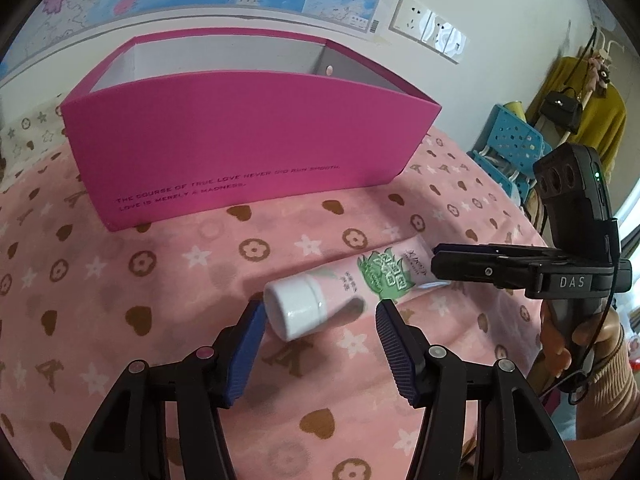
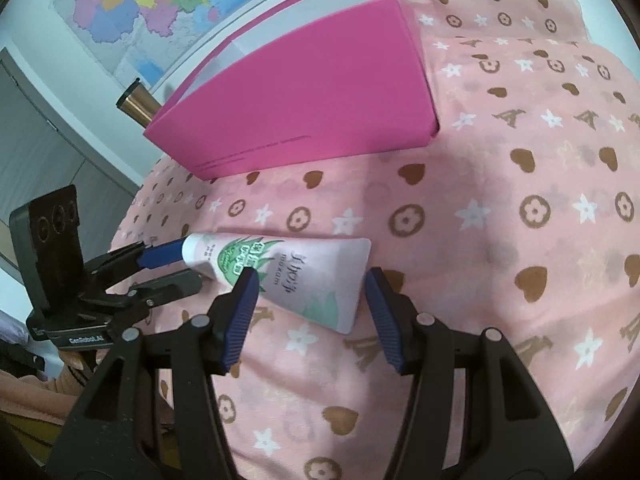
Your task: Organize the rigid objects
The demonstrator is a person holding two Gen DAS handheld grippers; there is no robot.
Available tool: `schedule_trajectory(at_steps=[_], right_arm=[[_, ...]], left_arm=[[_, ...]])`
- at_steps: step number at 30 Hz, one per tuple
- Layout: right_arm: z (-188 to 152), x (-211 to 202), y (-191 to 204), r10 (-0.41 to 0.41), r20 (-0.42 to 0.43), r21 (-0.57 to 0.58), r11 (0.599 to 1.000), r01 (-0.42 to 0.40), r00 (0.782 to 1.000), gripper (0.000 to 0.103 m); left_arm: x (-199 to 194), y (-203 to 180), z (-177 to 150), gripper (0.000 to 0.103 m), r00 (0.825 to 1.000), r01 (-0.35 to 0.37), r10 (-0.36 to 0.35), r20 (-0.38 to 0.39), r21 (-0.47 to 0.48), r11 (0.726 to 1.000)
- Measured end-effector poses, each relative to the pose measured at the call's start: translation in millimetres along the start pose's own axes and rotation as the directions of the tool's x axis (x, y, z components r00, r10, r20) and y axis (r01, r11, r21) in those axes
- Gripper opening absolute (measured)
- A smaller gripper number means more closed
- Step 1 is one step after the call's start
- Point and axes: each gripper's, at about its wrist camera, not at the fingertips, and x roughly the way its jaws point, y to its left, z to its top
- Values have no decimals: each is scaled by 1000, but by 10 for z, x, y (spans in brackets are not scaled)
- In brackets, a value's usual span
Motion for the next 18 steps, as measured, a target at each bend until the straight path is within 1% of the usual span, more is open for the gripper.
schedule_trajectory(at_steps=[2,5,7,12,18], right_arm=[[-19,0,-29,7,2,8,1000,-7,1000,58],[-34,-10,-28,10,8,3,1000,-10,1000,58],[-43,-2,-16,11,9,-2,1000,-11,1000,58],[-64,13,18,22,11,-10,1000,-21,1000,58],[-59,12,16,14,13,-15,1000,-14,1000,58]], left_arm=[[-11,14,-8,52,1000,-4,4,0,-6,1000],[-40,29,-18,49,1000,-12,12,8,-8,1000],[-63,24,-23,46,1000,-3,3,15,-1,1000],[-63,-15,-15,46,1000,-2,2,12,18,1000],[-40,-27,10,46,1000,2,-2,5,5,1000]])
